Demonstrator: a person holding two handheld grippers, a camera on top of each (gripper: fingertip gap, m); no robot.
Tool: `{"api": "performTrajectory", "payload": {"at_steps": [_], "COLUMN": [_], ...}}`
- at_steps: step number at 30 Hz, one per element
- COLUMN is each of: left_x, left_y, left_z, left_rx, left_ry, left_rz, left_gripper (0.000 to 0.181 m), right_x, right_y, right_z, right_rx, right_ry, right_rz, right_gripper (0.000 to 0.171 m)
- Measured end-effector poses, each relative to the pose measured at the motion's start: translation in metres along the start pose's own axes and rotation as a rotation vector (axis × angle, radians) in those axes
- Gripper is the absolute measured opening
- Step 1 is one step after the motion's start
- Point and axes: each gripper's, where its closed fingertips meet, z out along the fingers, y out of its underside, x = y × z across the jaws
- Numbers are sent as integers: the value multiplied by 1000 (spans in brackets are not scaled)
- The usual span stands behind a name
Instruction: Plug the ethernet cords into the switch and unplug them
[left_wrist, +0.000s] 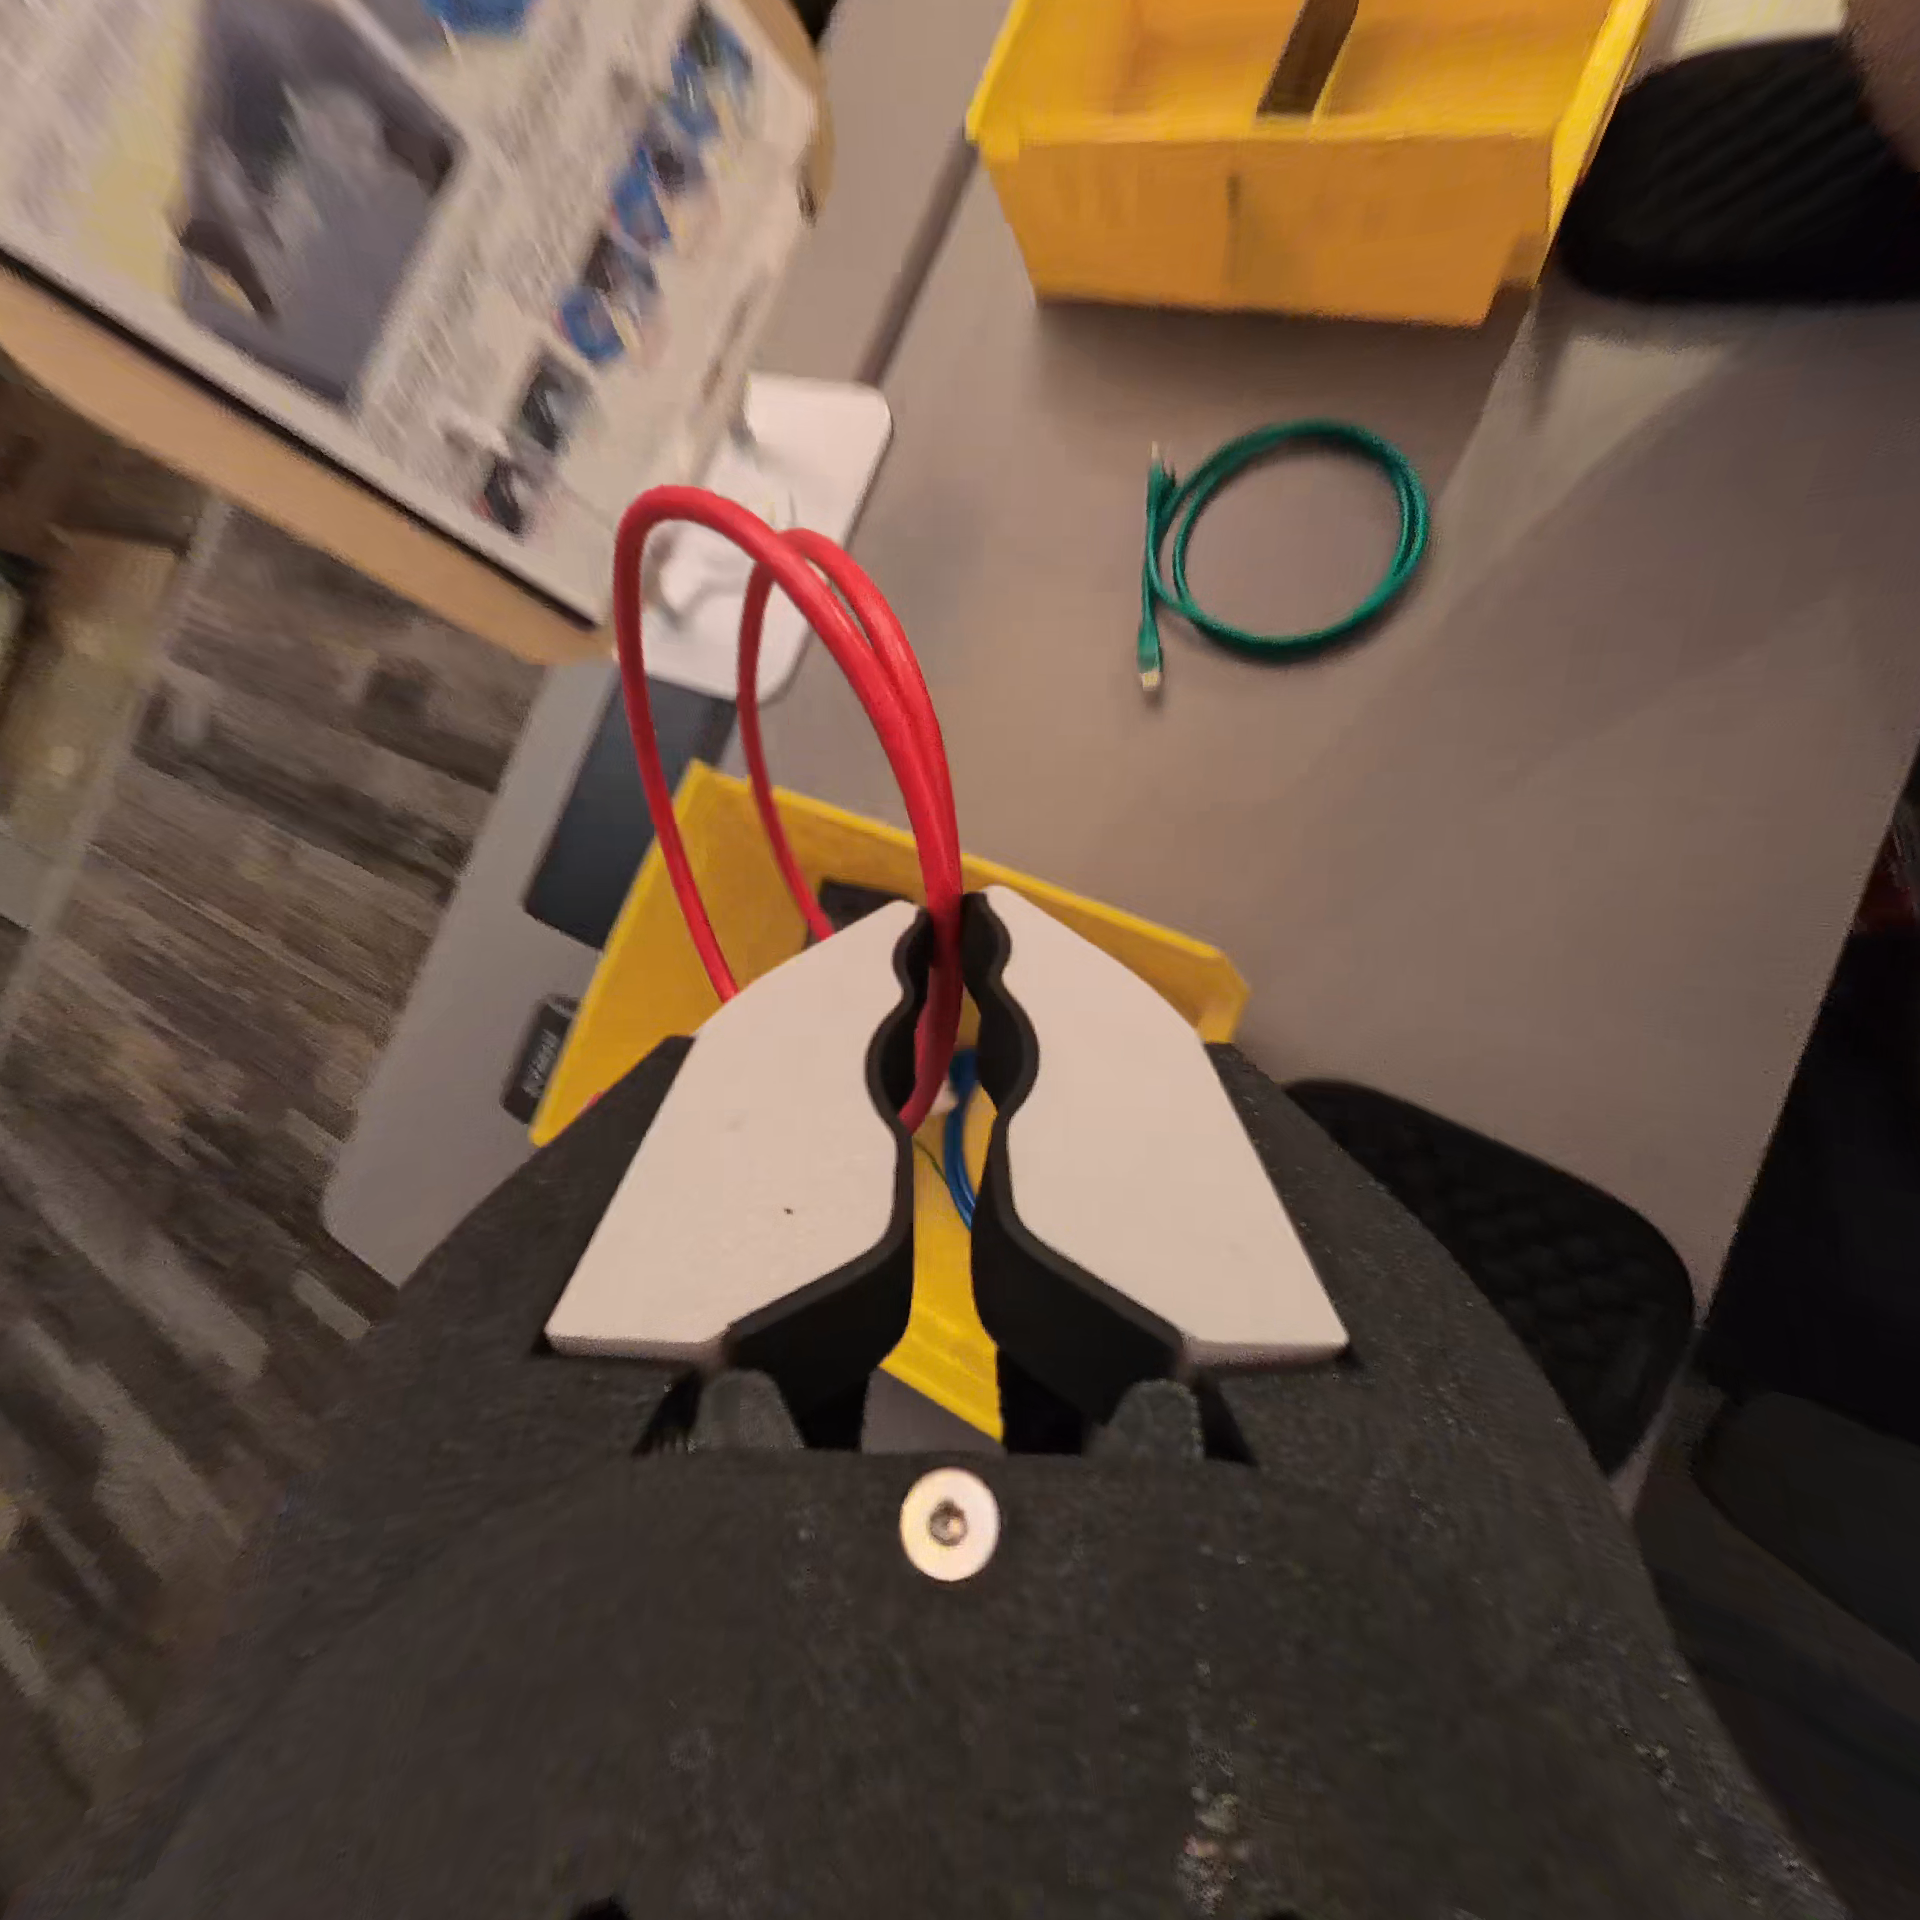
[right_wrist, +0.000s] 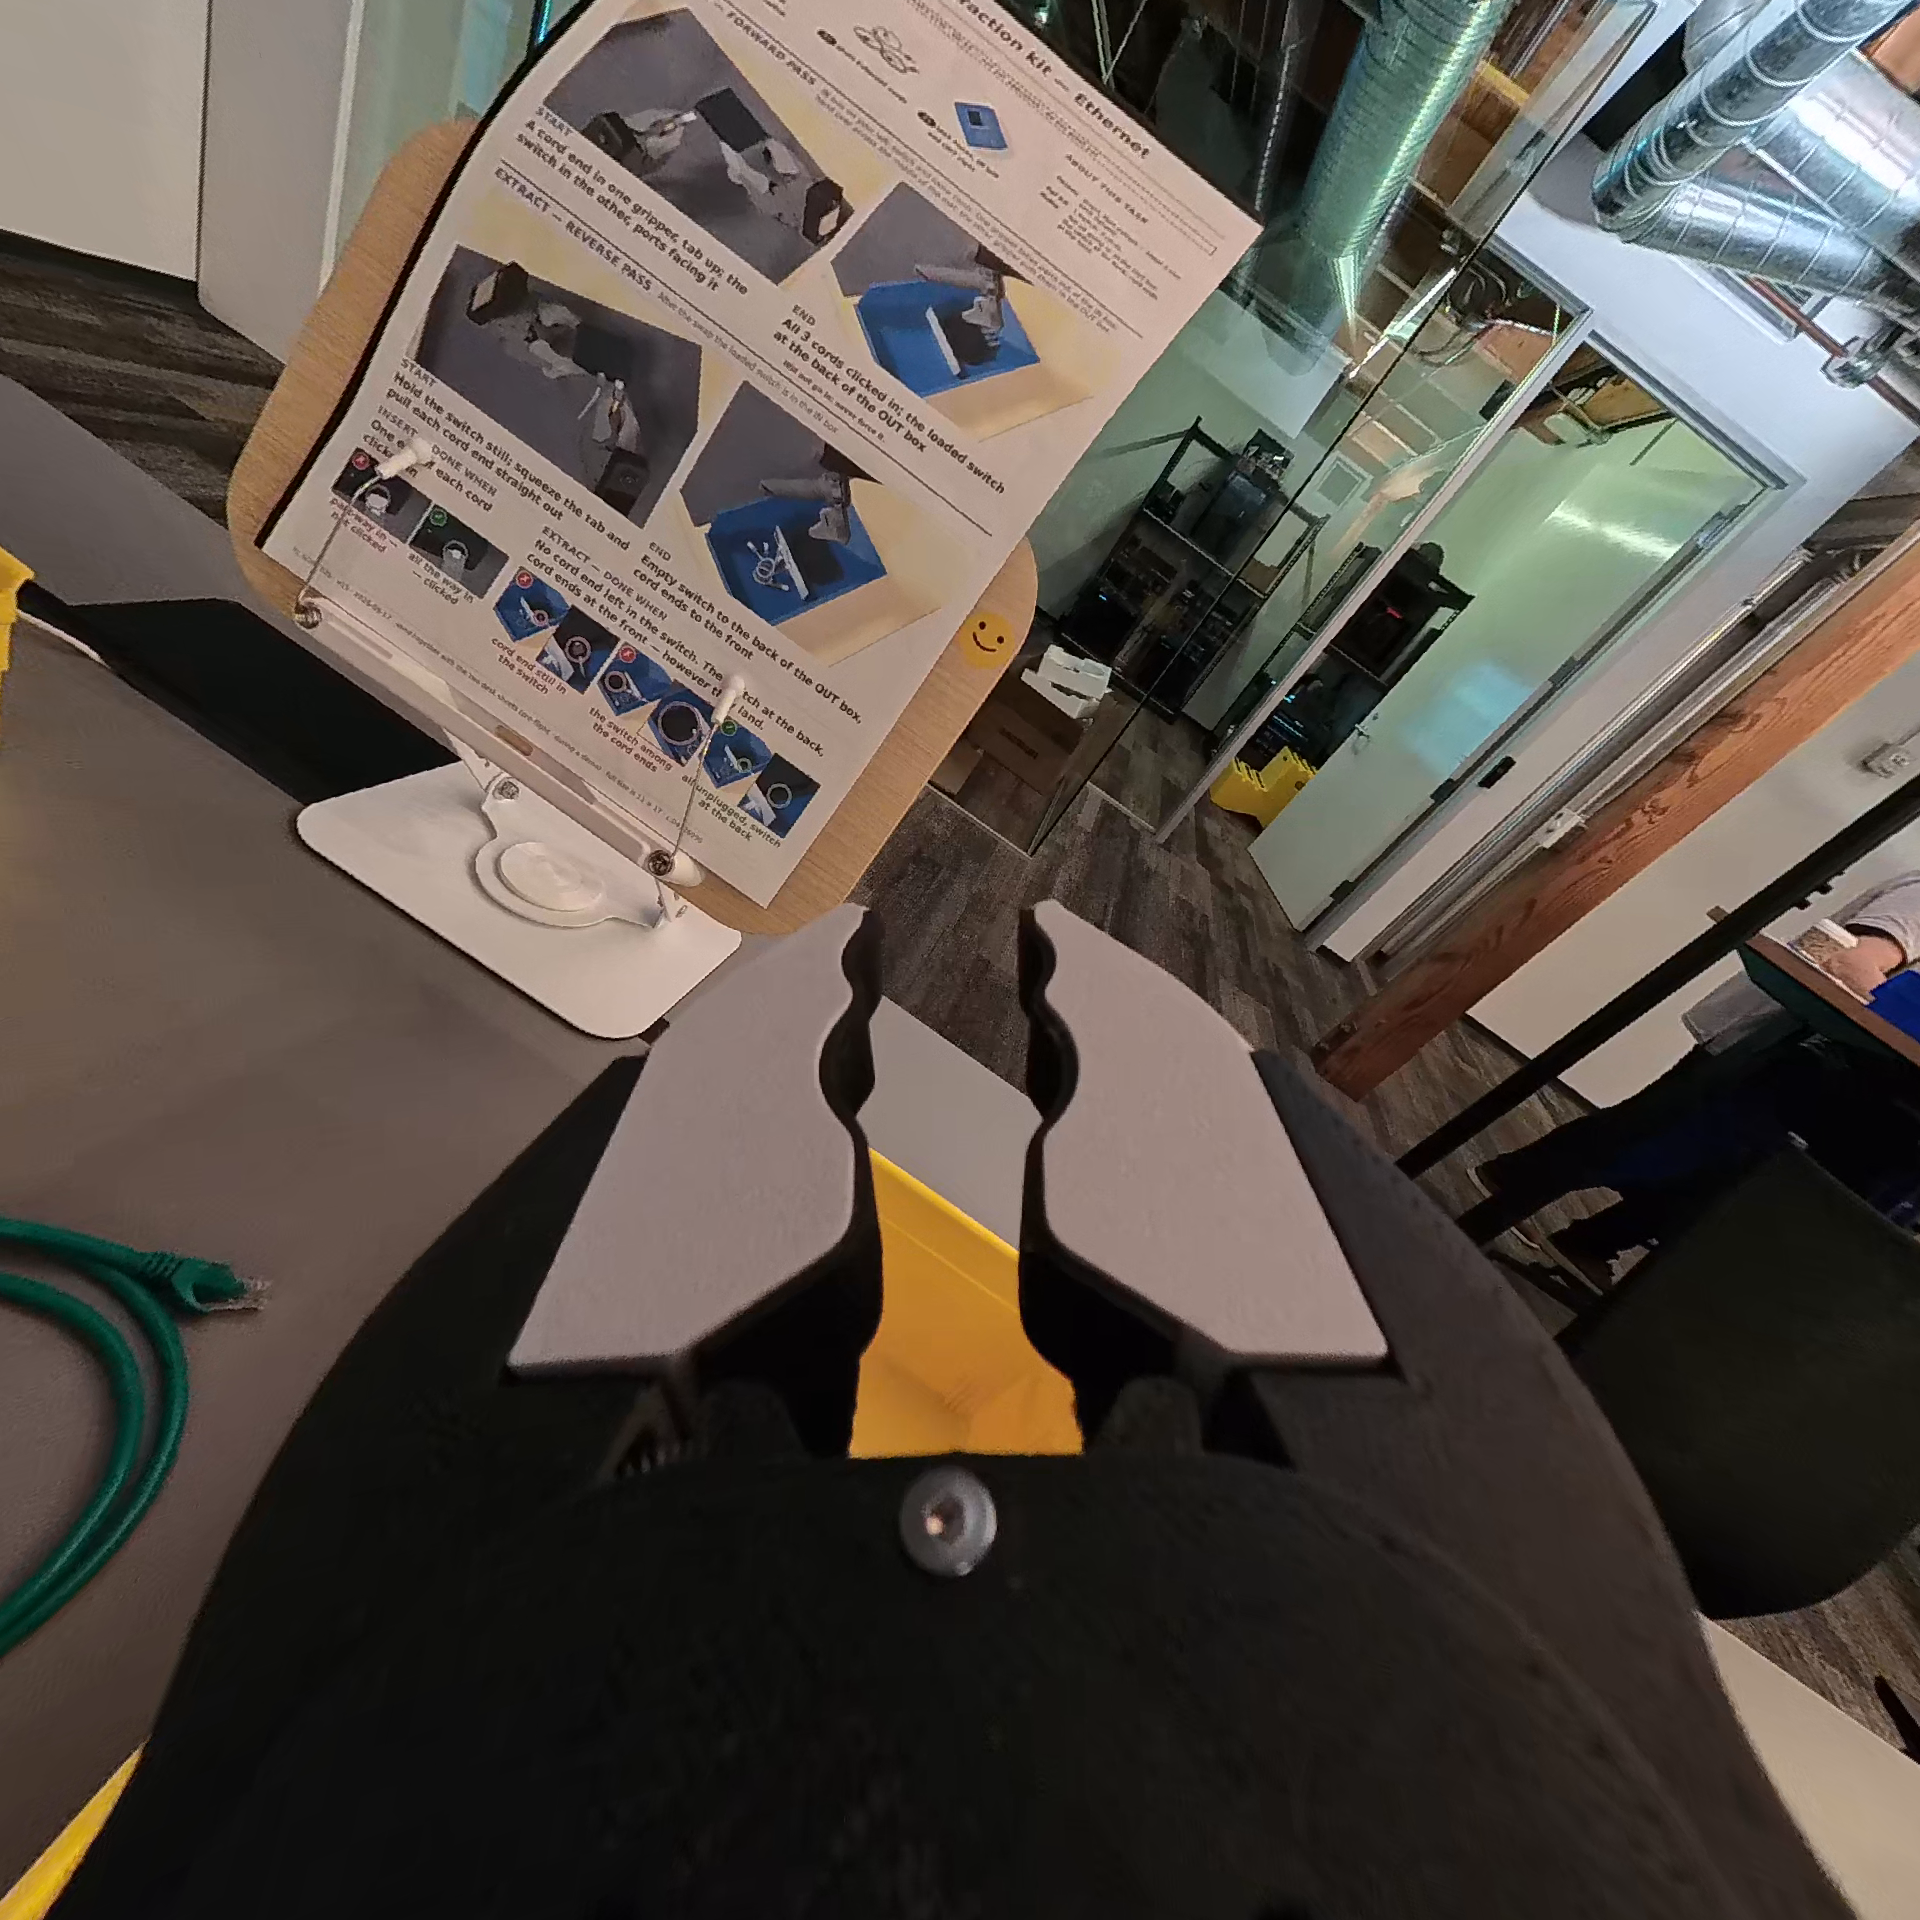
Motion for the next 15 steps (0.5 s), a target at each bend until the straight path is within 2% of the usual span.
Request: {"api": "performTrajectory", "payload": {"at_steps": [2,4,9,11,15], "left_x": [5,19,68,95,157], "left_y": [-32,-57,-92,-92,-60], "left_z": [-1,12,98,146,236], "left_rx": [53,78,77,67,-53], "left_ry": [-35,-60,-159,-158,47], "left_rz": [61,132,327,408,416], "left_gripper": [6,6,6,6,6], "right_x": [0,2,11,15,20], "right_y": [0,0,0,2,7], "right_z": [0,-2,-7,-9,-10], "right_rx": [-3,-2,11,11,2], "right_ry": [4,9,25,30,30], "right_rz": [-3,-3,17,25,47], "right_gripper": [26,26,26,26,26]}}
